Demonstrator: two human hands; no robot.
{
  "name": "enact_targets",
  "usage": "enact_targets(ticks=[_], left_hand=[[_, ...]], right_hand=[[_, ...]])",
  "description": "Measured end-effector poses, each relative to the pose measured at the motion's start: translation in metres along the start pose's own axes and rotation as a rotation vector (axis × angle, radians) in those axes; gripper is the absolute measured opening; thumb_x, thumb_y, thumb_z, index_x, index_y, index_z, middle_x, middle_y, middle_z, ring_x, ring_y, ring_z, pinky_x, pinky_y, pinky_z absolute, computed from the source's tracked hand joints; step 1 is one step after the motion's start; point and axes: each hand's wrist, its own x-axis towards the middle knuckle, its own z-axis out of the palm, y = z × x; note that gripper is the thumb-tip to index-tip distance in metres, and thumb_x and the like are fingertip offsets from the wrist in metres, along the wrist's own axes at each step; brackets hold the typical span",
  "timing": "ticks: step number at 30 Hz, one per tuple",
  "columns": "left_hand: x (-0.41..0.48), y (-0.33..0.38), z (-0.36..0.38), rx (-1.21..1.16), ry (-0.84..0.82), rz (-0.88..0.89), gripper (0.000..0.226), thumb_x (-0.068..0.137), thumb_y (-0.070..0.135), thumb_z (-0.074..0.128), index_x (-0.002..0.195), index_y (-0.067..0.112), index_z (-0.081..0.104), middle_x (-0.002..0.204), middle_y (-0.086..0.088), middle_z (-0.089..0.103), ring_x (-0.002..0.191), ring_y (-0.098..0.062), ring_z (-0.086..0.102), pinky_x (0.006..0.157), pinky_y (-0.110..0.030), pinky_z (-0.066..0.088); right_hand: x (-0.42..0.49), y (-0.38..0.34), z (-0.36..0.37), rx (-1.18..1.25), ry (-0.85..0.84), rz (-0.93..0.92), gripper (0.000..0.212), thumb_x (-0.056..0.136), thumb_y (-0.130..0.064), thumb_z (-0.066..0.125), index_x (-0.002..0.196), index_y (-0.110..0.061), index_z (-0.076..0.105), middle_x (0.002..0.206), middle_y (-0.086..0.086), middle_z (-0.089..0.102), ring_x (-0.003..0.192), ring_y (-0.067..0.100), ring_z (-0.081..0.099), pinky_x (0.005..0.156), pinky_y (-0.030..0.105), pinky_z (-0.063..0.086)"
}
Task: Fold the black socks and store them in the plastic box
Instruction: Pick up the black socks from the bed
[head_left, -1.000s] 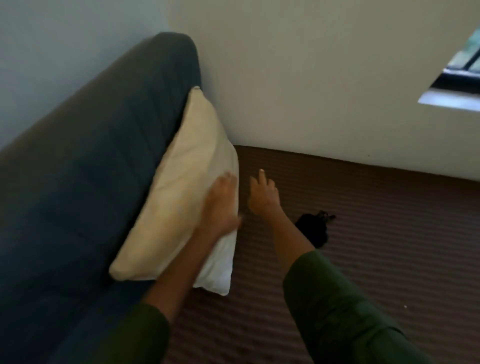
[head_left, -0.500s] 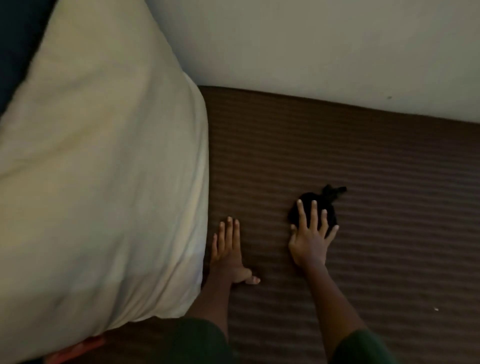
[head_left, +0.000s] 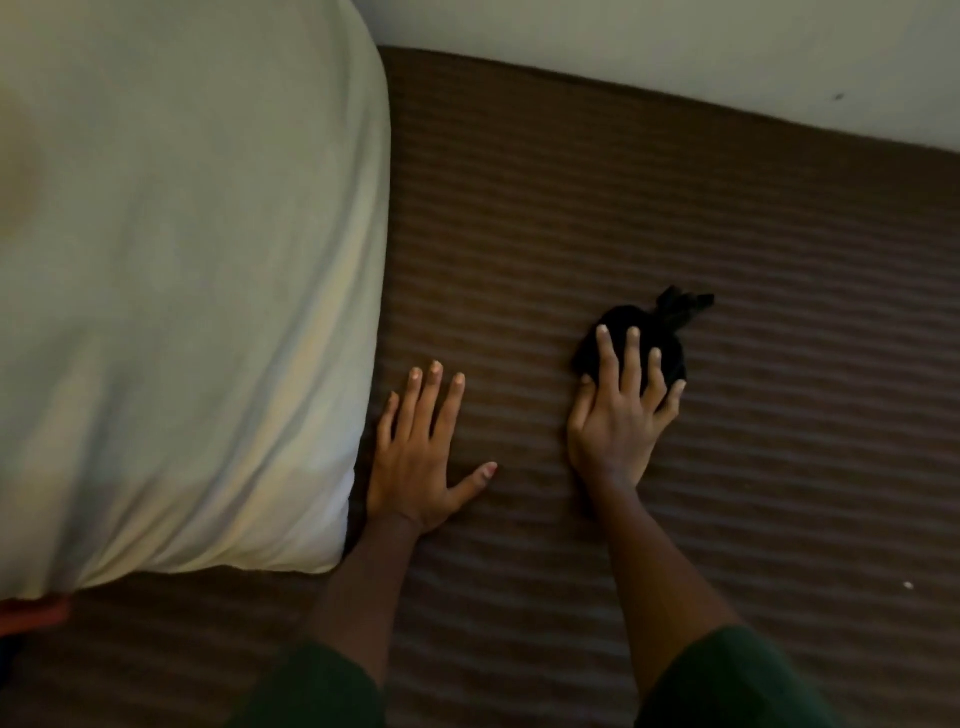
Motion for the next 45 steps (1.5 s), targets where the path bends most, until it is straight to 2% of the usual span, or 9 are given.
enact_targets(ticks=[5,21,30,32,34,38,41,45], left_hand=[[0.006,-0.001,0.005,0.017,0.097,0.013,0.088,0.081,0.070,0.031,0.150,0.016,0.024,0.157,-0.012,0.022,0.146,-0.026,0.016,0.113,-0.044,0.015],[0.000,0.002,0.014,0.063,0.154,0.017,0.085,0.083,0.068,0.028,0.152,0.021,0.019,0.160,-0.007,0.016,0.148,-0.023,0.010,0.117,-0.042,0.011],[0.000,0.014,-0.008,0.121,0.033,-0.031,0.087,0.082,0.072,0.023,0.153,0.022,0.011,0.161,-0.006,0.009,0.149,-0.022,0.006,0.120,-0.042,0.010],[-0.016,0.020,-0.017,0.088,-0.024,-0.072,0.082,0.086,0.067,0.019,0.153,0.022,0.009,0.161,-0.005,0.007,0.149,-0.021,0.004,0.120,-0.041,0.007],[-0.061,0.039,-0.016,0.031,-0.009,-0.138,0.072,0.091,0.058,0.018,0.152,0.023,0.011,0.161,-0.003,0.010,0.149,-0.019,0.007,0.119,-0.040,0.007],[-0.153,0.065,-0.002,0.023,0.034,-0.255,0.067,0.090,0.052,0.030,0.148,0.020,0.030,0.154,-0.002,0.031,0.142,-0.020,0.030,0.114,-0.038,0.019],[-0.150,0.064,0.009,0.048,0.088,-0.275,0.066,0.088,0.047,0.035,0.147,0.018,0.033,0.154,-0.004,0.034,0.142,-0.022,0.030,0.114,-0.040,0.020],[-0.161,0.061,0.020,0.066,0.077,-0.268,0.065,0.089,0.044,0.034,0.148,0.016,0.031,0.155,-0.006,0.031,0.143,-0.022,0.027,0.116,-0.040,0.016]], right_hand=[[0.008,0.002,0.002,0.035,0.054,-0.037,0.055,0.094,-0.035,0.036,0.147,-0.036,0.023,0.157,0.001,0.025,0.144,0.029,0.021,0.116,0.056,0.010],[0.000,0.010,0.016,0.105,0.172,-0.057,0.053,0.095,-0.032,0.035,0.146,-0.034,0.026,0.157,0.001,0.025,0.145,0.029,0.019,0.117,0.056,0.008],[-0.001,0.013,0.030,0.106,0.200,-0.061,0.055,0.093,-0.030,0.038,0.146,-0.032,0.027,0.156,0.003,0.026,0.144,0.031,0.022,0.116,0.058,0.010],[-0.003,0.009,0.031,0.113,0.204,-0.074,0.056,0.092,-0.031,0.039,0.147,-0.032,0.027,0.156,0.002,0.027,0.144,0.030,0.023,0.116,0.058,0.011],[0.000,0.009,0.029,0.119,0.207,-0.084,0.056,0.092,-0.031,0.039,0.146,-0.031,0.028,0.156,0.002,0.027,0.143,0.030,0.023,0.116,0.058,0.011],[0.006,0.012,0.024,0.117,0.213,-0.074,0.055,0.092,-0.032,0.038,0.146,-0.032,0.028,0.156,0.002,0.028,0.143,0.030,0.023,0.116,0.057,0.010],[0.012,0.011,0.020,0.117,0.210,-0.059,0.055,0.092,-0.032,0.035,0.146,-0.033,0.028,0.156,0.001,0.027,0.144,0.029,0.022,0.116,0.057,0.010],[0.003,0.012,0.014,0.132,0.145,-0.057,0.049,0.096,-0.030,0.033,0.146,-0.030,0.031,0.155,0.001,0.030,0.144,0.028,0.022,0.117,0.055,0.009]])
